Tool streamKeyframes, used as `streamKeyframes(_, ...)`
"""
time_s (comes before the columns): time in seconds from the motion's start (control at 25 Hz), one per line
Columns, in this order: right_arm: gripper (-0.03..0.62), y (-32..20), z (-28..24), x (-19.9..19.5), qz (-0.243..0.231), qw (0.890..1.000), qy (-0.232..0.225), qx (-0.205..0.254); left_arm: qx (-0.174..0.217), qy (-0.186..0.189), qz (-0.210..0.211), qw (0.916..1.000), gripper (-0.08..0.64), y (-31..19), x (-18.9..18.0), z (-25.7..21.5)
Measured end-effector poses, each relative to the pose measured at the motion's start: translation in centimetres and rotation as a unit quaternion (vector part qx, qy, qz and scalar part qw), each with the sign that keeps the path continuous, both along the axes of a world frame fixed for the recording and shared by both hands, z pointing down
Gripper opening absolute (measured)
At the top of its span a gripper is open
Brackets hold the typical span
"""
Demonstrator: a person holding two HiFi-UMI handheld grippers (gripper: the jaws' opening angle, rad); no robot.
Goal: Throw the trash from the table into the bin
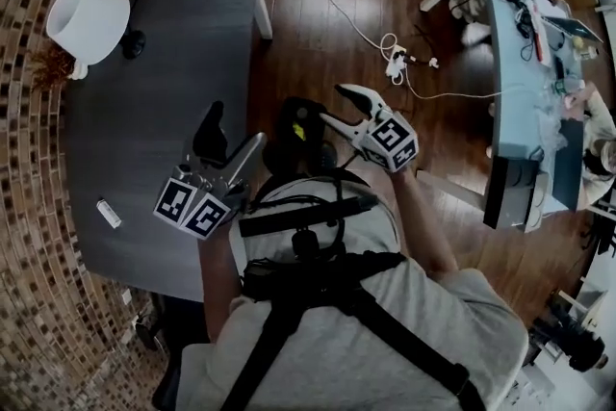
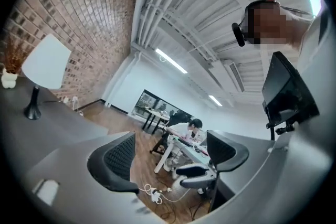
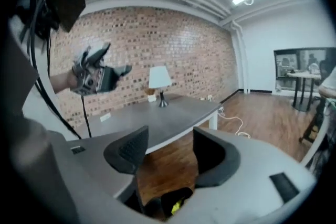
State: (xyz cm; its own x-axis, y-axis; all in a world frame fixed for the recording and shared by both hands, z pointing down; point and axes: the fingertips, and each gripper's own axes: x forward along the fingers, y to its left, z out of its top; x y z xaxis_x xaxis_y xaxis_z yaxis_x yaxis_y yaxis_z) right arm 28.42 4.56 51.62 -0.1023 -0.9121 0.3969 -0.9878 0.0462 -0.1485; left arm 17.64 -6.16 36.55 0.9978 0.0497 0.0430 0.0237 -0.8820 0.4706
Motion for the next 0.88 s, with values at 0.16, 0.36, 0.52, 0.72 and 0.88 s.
streamKeyframes(0.16,0.235,1.1,-8.1,1.0,0.053,0.992,-0.026,0.110,-0.006,0.004,0.058,0.9983,0.417,1.1,2.5,0.4)
streamKeyframes(0.36,0.235,1.3,-12.4,0.2,0.067,0.987,-0.004,0.147,-0.024,0.016,0.100,0.9946,0.417,2.3,3.7,0.2)
streamKeyframes(0.52,0.235,1.4,-13.1,-0.1,0.067,0.986,0.004,0.154,-0.028,0.023,0.112,0.9930,0.417,2.8,4.2,-0.1)
streamKeyframes(0.72,0.235,1.5,-13.5,0.0,0.072,0.985,0.005,0.158,-0.044,0.041,0.114,0.9917,0.417,2.5,4.4,-1.0)
streamKeyframes(0.88,0.235,1.2,-13.4,0.1,0.067,0.986,0.003,0.151,-0.042,0.044,0.111,0.9919,0.417,2.6,4.2,-1.3)
